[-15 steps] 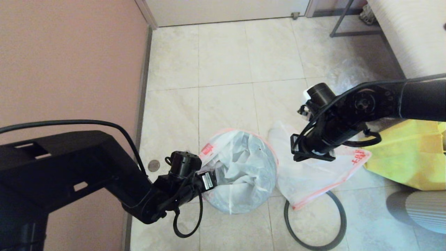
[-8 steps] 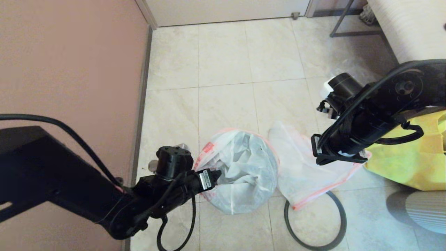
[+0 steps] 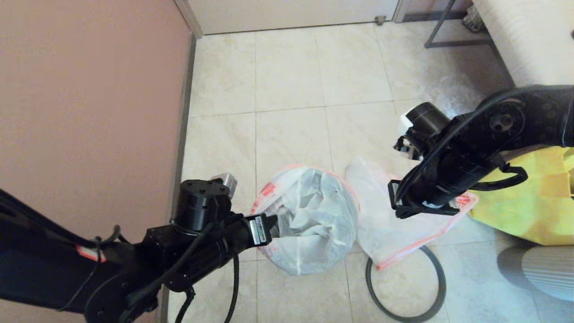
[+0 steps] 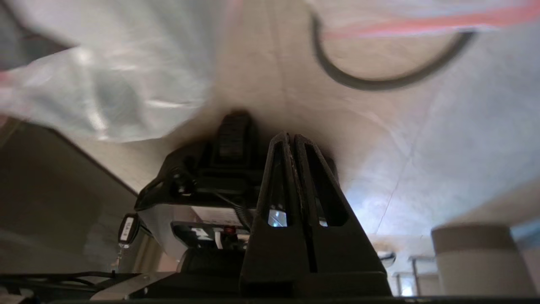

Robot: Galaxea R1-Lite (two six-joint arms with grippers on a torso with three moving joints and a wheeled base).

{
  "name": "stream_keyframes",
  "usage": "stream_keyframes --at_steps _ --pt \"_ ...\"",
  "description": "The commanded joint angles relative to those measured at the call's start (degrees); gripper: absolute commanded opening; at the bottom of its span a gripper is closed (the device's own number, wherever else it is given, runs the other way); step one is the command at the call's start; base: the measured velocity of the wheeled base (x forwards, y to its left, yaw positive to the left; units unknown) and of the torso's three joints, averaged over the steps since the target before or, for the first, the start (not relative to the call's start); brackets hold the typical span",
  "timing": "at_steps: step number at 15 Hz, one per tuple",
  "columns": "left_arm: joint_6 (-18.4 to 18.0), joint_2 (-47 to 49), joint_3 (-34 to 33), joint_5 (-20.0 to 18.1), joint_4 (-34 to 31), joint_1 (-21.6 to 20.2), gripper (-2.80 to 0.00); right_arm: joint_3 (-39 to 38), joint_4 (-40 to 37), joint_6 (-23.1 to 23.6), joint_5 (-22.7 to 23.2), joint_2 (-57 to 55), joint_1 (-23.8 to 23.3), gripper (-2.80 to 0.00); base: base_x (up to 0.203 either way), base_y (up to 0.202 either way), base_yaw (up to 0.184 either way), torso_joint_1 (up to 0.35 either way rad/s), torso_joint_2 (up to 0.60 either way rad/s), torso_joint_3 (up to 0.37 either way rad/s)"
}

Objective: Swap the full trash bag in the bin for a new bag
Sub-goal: Put the new garbage bag on the trash can

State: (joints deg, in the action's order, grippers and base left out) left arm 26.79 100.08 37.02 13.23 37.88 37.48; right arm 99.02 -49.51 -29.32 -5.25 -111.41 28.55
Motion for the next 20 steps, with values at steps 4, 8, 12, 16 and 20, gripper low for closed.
stream_keyframes --at_steps 4,8,12,16,20 --pt "-9.64 8.01 10.09 -0.08 -0.85 -1.13 -2.8 2.9 4.59 1.17 -0.95 -4.8 8.32 -2.8 0.0 0.0 0.0 0.0 0.0 0.0" --pt "-12.81 11.05 20.35 0.29 -11.15 -1.79 -2.8 2.39 5.1 1.29 -8.18 -6.8 10.09 -2.8 0.0 0.0 0.0 0.0 0.0 0.0" --pt "-16.13 7.52 23.59 0.57 -17.78 -2.76 -2.8 -1.73 10.41 -5.49 -9.52 -5.22 11.44 0.0 0.0 0.0 0.0 0.0 0.0 0.0" --pt "-18.5 3.46 23.71 0.79 -21.38 -2.39 -2.8 -1.67 14.39 -10.21 -9.5 -11.88 11.41 0.0 0.0 0.0 0.0 0.0 0.0 0.0" --pt "-21.26 1.88 24.44 4.15 -21.23 -3.9 -2.8 -1.32 16.46 -12.24 -9.58 -16.76 11.39 0.0 0.0 0.0 0.0 0.0 0.0 0.0"
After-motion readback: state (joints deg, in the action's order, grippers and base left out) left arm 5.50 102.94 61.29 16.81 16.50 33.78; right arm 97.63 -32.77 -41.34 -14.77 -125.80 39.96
